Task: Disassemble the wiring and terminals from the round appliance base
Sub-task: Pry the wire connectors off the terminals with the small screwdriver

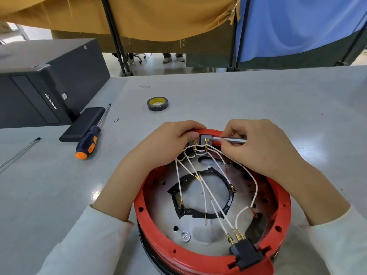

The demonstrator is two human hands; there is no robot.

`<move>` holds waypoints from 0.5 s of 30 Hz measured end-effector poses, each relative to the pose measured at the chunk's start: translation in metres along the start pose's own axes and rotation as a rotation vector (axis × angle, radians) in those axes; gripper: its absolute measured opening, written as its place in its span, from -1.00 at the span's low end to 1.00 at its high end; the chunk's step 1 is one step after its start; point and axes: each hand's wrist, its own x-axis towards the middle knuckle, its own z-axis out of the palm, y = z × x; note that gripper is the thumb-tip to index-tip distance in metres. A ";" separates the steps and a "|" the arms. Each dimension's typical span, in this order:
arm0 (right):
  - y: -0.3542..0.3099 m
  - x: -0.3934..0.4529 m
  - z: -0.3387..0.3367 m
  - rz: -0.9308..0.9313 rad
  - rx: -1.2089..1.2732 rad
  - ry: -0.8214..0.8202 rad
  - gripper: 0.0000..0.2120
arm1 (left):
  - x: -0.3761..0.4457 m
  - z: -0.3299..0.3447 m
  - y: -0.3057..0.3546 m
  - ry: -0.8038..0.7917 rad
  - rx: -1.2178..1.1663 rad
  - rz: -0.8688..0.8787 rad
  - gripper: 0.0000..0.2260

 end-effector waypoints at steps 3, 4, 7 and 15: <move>-0.001 0.000 0.000 0.000 -0.004 -0.001 -0.84 | 0.000 -0.001 0.001 -0.002 -0.001 -0.004 -0.76; -0.001 0.000 0.000 0.000 -0.010 0.000 -0.84 | -0.001 -0.001 0.001 -0.005 -0.001 -0.005 -0.76; -0.002 0.001 0.000 -0.002 -0.025 -0.001 -0.83 | -0.001 -0.001 0.001 -0.007 -0.001 -0.001 -0.76; -0.001 0.003 0.001 -0.029 -0.055 -0.007 -0.81 | -0.001 0.000 0.001 -0.001 0.018 0.008 -0.76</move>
